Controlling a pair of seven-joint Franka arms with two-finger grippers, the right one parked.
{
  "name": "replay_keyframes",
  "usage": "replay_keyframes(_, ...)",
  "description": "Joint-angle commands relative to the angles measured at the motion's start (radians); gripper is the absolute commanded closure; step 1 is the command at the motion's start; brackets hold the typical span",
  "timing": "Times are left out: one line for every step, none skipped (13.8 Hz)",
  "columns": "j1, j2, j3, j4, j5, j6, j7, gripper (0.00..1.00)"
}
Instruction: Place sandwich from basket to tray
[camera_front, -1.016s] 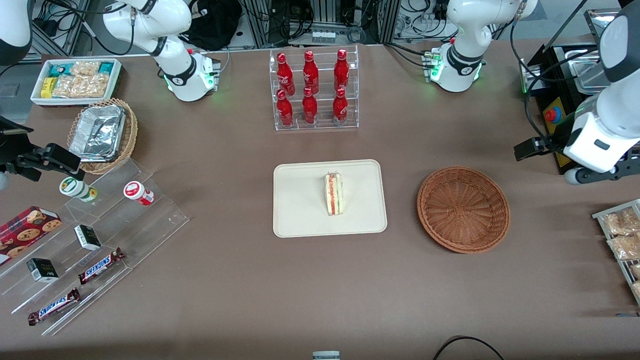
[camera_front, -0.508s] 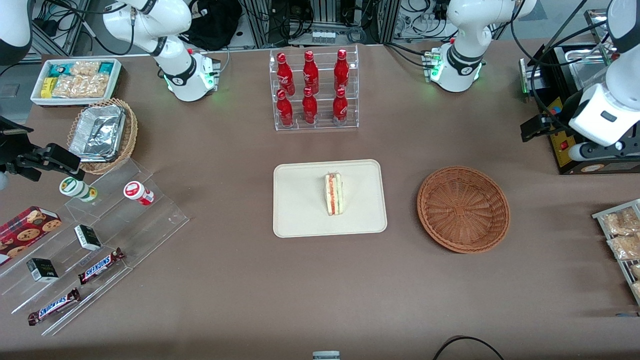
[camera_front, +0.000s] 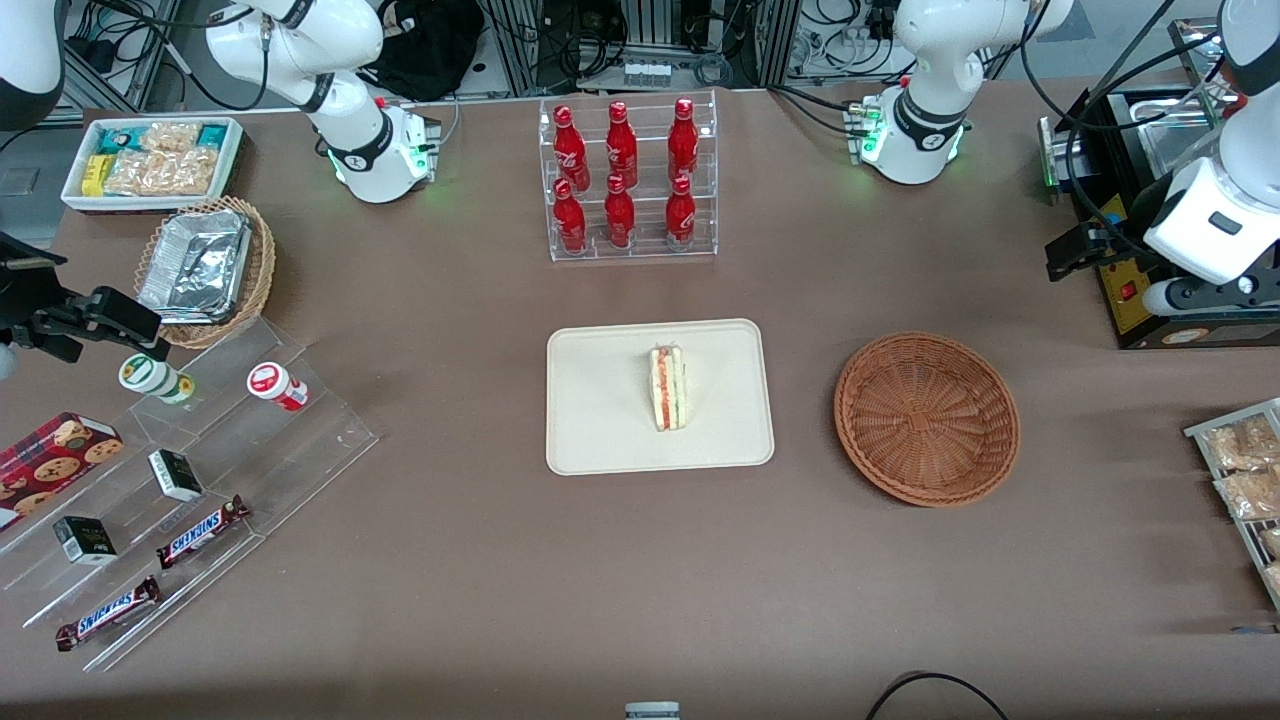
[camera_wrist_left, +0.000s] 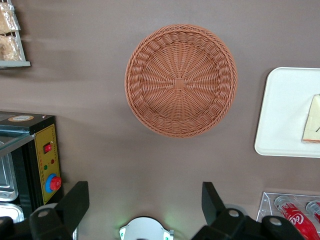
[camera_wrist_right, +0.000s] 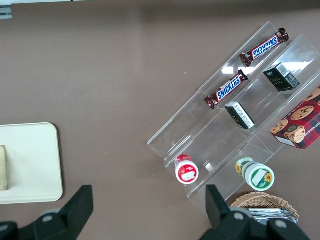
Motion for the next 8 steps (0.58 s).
replay_keyframes(-0.008, 0.013, 0.008, 0.029, 0.011, 0.004, 0.015, 0.00)
replay_keyframes(-0.008, 0.013, 0.008, 0.029, 0.009, 0.007, 0.019, 0.00)
replay_keyframes(-0.007, 0.013, 0.008, 0.029, 0.003, 0.007, 0.041, 0.00)
replay_keyframes(-0.007, 0.013, 0.008, 0.029, 0.003, 0.007, 0.092, 0.00)
replay_keyframes(-0.007, 0.017, 0.008, 0.029, 0.005, 0.007, 0.129, 0.00)
replay_keyframes(-0.007, 0.026, 0.006, 0.035, 0.009, 0.007, 0.132, 0.00)
replay_keyframes(-0.007, 0.027, 0.006, 0.056, 0.009, 0.010, 0.135, 0.00)
replay_keyframes(-0.007, 0.030, 0.006, 0.065, 0.005, 0.010, 0.137, 0.00)
